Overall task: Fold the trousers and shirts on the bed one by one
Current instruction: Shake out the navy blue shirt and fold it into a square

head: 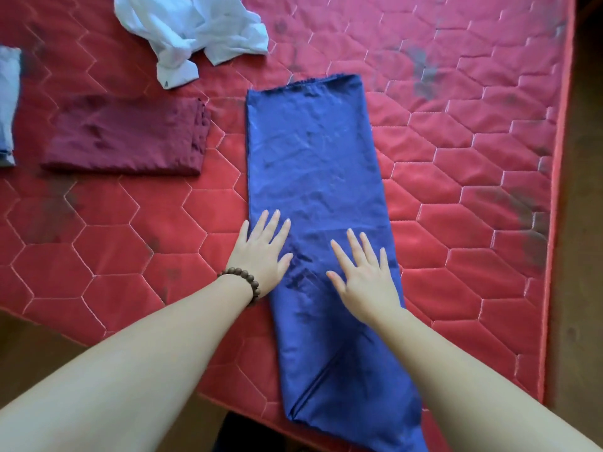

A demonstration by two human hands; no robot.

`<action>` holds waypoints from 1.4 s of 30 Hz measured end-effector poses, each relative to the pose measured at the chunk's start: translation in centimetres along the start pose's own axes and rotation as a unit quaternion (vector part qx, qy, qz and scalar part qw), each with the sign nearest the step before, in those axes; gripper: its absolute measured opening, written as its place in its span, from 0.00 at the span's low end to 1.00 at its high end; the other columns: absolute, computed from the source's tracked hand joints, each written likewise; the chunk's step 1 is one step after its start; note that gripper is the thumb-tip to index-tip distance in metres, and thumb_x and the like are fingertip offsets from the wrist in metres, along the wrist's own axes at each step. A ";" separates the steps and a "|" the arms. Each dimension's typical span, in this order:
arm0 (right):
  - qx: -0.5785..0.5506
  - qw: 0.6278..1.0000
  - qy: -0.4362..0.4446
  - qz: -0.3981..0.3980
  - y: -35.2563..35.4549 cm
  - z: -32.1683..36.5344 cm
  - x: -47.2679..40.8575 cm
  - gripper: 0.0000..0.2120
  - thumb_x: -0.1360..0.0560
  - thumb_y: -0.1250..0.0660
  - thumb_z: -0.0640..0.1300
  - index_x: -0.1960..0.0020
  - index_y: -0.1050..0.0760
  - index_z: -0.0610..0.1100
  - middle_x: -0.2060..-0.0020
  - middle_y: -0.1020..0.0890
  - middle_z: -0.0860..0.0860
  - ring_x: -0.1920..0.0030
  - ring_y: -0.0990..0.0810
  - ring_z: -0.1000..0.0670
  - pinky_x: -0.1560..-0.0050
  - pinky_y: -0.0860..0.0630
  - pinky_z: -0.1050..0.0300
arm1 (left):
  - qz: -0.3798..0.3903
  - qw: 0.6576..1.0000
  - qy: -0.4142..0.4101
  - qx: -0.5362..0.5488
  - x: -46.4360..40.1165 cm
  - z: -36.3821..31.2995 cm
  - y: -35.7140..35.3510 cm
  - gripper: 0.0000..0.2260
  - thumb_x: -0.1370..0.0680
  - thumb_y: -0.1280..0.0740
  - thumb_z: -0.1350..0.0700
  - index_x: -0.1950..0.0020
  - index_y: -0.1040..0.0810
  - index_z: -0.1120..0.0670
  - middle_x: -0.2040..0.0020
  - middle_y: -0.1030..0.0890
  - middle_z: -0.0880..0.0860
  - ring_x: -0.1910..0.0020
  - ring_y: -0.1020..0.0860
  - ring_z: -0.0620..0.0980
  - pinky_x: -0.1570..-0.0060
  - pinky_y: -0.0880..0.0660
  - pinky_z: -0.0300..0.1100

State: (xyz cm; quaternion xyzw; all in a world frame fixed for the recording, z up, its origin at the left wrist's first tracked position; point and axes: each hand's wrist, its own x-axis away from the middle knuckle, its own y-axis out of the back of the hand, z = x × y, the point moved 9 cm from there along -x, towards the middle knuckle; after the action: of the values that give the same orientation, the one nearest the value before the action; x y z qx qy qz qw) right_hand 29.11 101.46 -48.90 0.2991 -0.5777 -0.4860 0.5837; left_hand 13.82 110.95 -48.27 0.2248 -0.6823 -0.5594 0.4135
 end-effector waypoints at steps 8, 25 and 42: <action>0.039 0.997 0.004 -0.068 3.9 -0.8 -15.0 0.29 0.20 0.53 0.61 0.23 0.61 0.57 0.23 0.63 0.52 0.23 0.64 0.49 0.25 0.63 0.40 | -0.039 0.997 0.054 0.025 -12.4 5.4 -0.2 0.31 0.20 0.54 0.39 0.22 0.60 0.52 0.22 0.61 0.56 0.23 0.60 0.53 0.25 0.58 0.53; -0.353 0.878 -0.306 -0.105 14.1 -10.6 -33.3 0.40 0.28 0.29 0.52 0.23 0.47 0.45 0.31 0.33 0.42 0.33 0.31 0.41 0.37 0.32 0.48 | -0.213 0.830 0.219 0.467 -27.5 16.0 8.6 0.31 0.26 0.33 0.63 0.25 0.41 0.57 0.30 0.35 0.61 0.32 0.34 0.54 0.38 0.43 0.30; -0.601 0.781 -0.149 -0.078 19.0 -9.2 -22.4 0.01 0.27 0.31 0.40 0.55 0.22 0.43 0.60 0.20 0.46 0.60 0.23 0.49 0.59 0.28 0.55 | -0.142 0.793 0.134 0.577 -17.4 11.9 12.2 0.03 0.27 0.30 0.61 0.59 0.20 0.53 0.62 0.19 0.48 0.64 0.25 0.43 0.59 0.27 0.36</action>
State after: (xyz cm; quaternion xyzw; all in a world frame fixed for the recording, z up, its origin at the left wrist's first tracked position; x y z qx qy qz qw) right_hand 45.32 126.56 -41.60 -0.1446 -0.2224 -0.8170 0.5119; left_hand 15.76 134.53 -42.54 0.5890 -0.7764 -0.0783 0.2100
